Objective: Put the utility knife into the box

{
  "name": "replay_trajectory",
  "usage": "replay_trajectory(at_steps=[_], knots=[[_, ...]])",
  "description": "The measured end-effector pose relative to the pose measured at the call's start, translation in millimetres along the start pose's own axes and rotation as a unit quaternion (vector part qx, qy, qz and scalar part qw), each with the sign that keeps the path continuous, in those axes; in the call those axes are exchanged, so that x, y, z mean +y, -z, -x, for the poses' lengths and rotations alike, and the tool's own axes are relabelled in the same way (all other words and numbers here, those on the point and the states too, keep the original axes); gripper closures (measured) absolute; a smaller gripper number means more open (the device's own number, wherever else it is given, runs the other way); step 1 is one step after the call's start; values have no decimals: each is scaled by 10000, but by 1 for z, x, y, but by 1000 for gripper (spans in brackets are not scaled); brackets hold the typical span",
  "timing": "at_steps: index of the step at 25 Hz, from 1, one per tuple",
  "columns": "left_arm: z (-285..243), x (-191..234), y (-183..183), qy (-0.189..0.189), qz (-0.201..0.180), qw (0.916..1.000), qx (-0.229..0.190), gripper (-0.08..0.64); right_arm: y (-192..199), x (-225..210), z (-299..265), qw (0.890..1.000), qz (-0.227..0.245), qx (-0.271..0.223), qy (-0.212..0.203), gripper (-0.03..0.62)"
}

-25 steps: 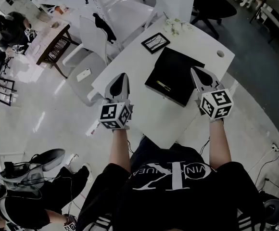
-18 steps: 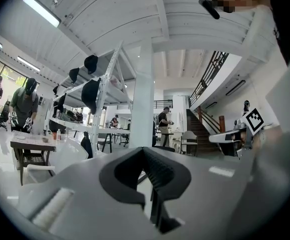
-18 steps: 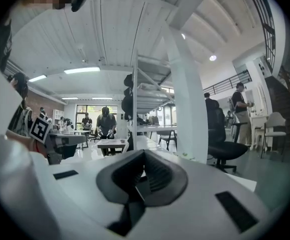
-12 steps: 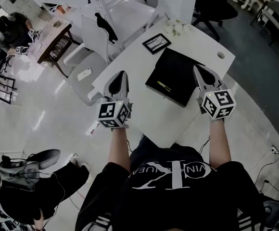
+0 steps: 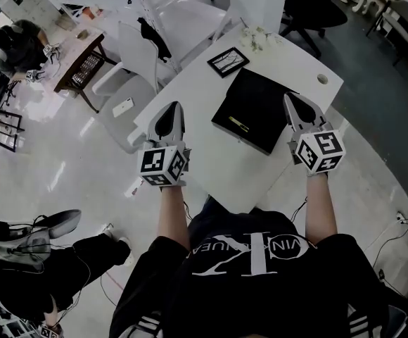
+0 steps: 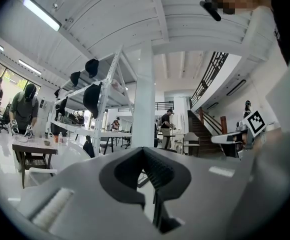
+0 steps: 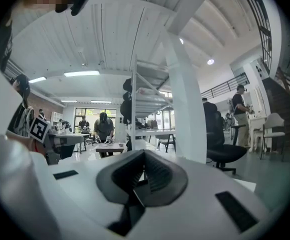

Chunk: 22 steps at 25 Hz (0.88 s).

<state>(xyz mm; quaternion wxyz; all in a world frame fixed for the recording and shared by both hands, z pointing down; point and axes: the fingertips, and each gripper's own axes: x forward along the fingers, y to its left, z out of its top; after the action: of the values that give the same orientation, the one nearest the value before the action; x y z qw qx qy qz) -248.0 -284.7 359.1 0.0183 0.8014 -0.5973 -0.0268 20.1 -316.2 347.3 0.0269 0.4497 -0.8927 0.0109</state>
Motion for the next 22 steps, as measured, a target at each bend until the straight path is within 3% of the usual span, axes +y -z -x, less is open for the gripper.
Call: replay_trajectory(at_steps=[22], knots=[[-1, 4, 14, -38, 57, 9999, 150, 555, 6, -4, 2, 10000, -37, -31, 39, 578]])
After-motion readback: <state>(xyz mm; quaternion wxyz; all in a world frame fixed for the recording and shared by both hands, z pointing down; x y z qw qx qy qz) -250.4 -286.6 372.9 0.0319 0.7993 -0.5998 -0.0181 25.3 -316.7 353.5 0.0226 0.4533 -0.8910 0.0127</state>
